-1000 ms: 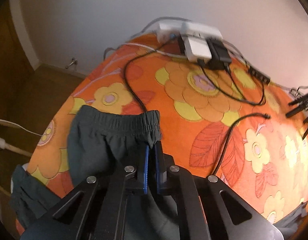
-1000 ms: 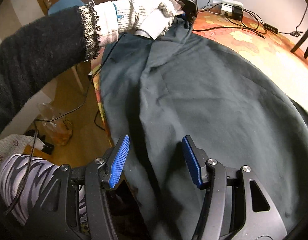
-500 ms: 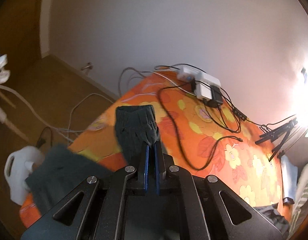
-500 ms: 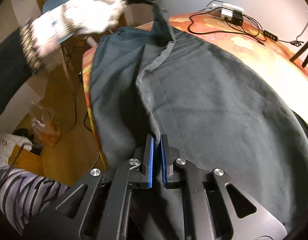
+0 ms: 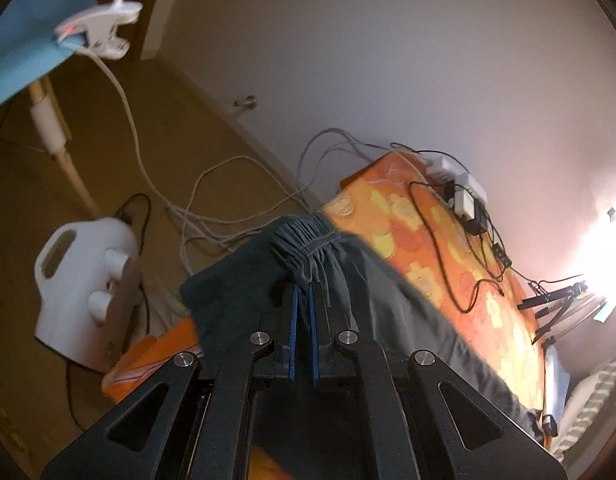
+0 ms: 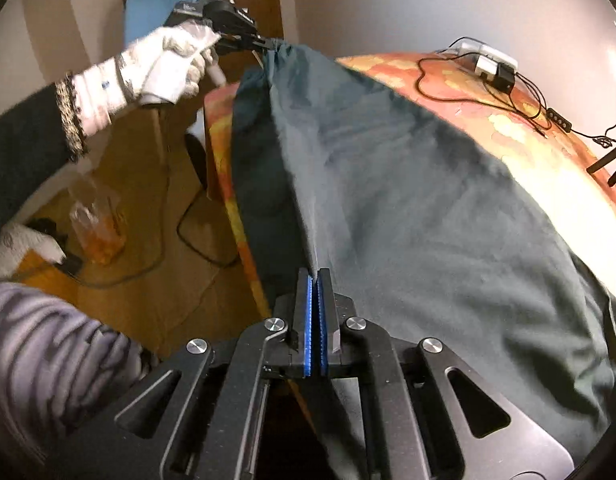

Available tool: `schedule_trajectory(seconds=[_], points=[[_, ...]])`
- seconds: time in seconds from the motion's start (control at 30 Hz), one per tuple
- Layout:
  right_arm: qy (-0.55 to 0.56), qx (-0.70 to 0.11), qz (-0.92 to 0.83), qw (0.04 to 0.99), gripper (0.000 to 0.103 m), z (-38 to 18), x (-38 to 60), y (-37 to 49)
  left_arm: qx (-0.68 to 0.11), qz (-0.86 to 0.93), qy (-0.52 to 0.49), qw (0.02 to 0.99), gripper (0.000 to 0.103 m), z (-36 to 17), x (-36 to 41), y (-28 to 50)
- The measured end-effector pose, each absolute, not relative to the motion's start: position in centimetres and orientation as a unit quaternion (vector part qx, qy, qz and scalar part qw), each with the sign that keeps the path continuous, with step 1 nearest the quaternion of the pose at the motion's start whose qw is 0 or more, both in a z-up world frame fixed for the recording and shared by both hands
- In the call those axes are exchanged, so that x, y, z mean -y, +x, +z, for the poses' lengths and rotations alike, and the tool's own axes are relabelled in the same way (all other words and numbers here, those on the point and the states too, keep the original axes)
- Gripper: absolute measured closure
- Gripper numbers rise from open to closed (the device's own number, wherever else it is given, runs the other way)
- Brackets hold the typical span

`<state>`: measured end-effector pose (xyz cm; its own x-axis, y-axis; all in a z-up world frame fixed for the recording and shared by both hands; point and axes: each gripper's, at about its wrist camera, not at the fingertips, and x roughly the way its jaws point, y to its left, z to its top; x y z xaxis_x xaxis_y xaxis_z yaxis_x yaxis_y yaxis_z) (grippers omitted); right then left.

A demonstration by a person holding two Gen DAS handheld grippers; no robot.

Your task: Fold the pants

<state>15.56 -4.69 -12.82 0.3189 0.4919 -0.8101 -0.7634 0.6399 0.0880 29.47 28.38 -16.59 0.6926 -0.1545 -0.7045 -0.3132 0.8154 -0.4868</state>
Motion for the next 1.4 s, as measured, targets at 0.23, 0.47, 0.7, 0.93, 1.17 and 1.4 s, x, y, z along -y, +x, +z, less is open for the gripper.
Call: schedule_trajectory(seconds=[0.23,0.47,0.7,0.93,1.17,1.4], points=[[-0.167,-0.426,0.402,0.794,0.1,-12.4,4.9,15.4,-0.377,0.045,-0.31,0.872,0.099,-17.1,-29.6,27.8],[-0.184,-0.434,0.392,0.79,0.1,-13.5,4.1,15.3,-0.404,0.041,-0.347,0.846,0.048,-18.4,-29.7,28.4],[-0.179,-0.436,0.39,0.791,0.1,-13.4,4.1,15.6,-0.407,0.055,-0.363,0.837,0.051,-19.8,-29.0,29.9],[-0.182,-0.437,0.386,0.792,0.1,-13.5,4.0,15.5,-0.392,0.069,-0.316,0.861,0.096,-19.0,-27.8,29.9],[-0.181,-0.432,0.389,0.793,0.1,-13.2,4.2,15.1,-0.357,0.086,-0.286,0.885,0.096,-16.9,-28.4,27.4],[-0.191,-0.438,0.393,0.786,0.1,-13.9,3.6,14.8,-0.386,0.092,-0.298,0.868,0.096,-19.6,-29.3,26.9]])
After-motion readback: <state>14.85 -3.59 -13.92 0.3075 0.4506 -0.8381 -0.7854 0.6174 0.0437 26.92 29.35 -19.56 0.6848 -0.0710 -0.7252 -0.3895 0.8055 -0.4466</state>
